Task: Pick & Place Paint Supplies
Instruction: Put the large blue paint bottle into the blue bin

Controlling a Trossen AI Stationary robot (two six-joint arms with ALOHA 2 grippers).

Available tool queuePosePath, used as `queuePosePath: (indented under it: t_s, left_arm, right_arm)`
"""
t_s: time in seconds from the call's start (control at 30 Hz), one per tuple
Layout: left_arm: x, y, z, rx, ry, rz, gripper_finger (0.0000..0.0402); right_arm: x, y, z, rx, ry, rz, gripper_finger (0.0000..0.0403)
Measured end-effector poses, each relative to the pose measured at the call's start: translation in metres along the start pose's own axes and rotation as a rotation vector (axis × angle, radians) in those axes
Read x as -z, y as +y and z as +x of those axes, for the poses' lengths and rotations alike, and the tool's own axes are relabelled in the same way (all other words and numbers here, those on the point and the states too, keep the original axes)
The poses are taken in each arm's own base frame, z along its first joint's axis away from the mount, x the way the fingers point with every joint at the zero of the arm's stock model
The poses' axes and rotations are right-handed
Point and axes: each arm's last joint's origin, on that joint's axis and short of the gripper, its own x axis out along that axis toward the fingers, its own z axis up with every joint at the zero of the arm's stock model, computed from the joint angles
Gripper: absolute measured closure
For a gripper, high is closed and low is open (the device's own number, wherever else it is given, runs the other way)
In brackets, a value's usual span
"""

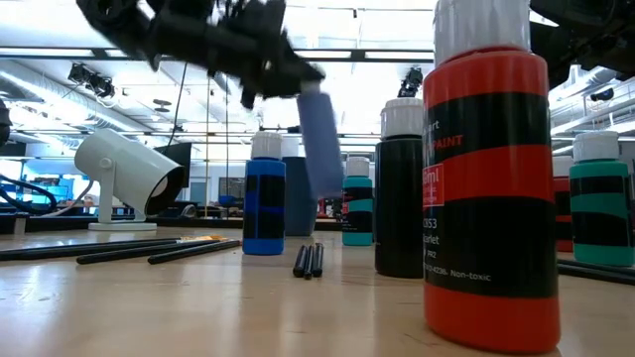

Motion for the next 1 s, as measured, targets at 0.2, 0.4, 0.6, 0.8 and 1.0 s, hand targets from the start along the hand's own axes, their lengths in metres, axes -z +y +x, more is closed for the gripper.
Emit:
queuePosePath:
  t_s: [0.2,0.4,0.6,0.8,1.0]
  left_arm:
    - [-0.043,-0.019,0.009,-0.029,-0.114,0.113,0.0272]
    - [-0.067,-0.022,0.021,-0.016,-0.165,0.120,0.0272]
    - [-0.042,-0.017,0.062,-0.011,-0.101,0.114,0.0272]
    - [-0.019,-0.004,0.105,-0.060,-0.034,0.087,0.0272]
    - [0.005,0.009,0.123,-0.101,0.027,0.040,0.0268]
  right_arm:
    - [0.000,0.000,0.000,0.000,0.000,0.000,0.0229]
    - [0.000,0.000,0.000,0.000,0.000,0.000,0.0229]
    - [-0.001,0.000,0.000,0.002,-0.009,0.001,0.0229]
    - [-0.001,0.000,0.000,0.002,-0.012,0.000,0.0229]
    - [-0.001,0.000,0.000,0.001,-0.006,-0.001,0.0229]
